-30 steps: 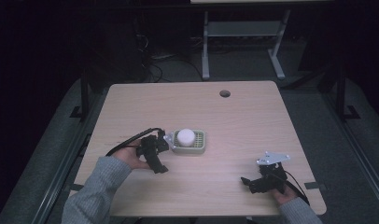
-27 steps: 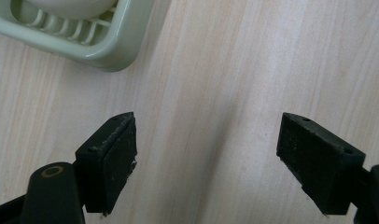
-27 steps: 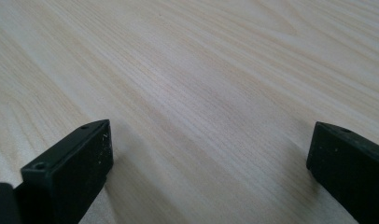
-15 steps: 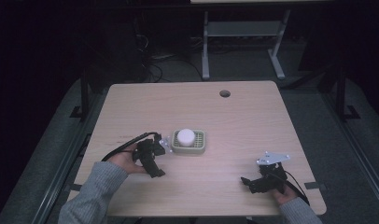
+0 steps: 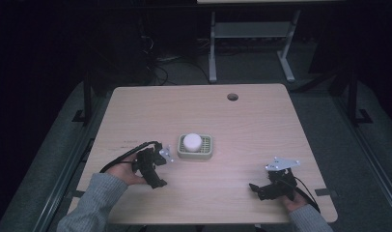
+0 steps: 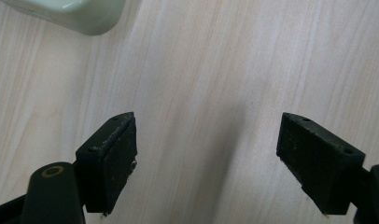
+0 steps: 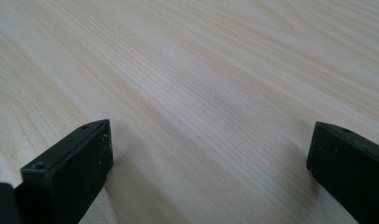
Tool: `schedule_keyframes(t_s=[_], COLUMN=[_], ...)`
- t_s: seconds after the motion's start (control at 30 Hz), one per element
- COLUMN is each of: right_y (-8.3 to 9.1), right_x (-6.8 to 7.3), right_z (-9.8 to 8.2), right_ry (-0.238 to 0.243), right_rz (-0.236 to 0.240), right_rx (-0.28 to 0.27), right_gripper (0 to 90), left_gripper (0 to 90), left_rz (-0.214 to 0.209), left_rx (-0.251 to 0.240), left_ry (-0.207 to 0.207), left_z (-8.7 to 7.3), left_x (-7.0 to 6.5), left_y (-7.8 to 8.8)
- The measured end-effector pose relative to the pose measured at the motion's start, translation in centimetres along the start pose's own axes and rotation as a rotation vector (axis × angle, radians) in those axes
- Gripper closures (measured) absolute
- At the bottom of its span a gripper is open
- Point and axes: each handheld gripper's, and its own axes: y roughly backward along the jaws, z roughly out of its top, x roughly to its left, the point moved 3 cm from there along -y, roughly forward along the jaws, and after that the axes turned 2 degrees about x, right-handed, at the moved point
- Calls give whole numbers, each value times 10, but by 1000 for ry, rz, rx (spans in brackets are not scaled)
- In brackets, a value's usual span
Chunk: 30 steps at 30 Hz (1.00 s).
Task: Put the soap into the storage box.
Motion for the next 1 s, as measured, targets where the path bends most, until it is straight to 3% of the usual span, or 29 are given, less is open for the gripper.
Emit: schedule_keyframes(t_s=[0.37,1.0], right_y=[0,0], right_x=[0,0], right_z=[0,0], right_ry=[1,0], right_rz=[0,-1], right_rx=[1,-1], right_gripper=[0,0], left_gripper=[195,194], left_rz=[13,33], left_rx=[-12,-12], left_ry=[12,-1], left_z=[-8,-14], left_x=[-6,-15], left_y=[-1,-4])
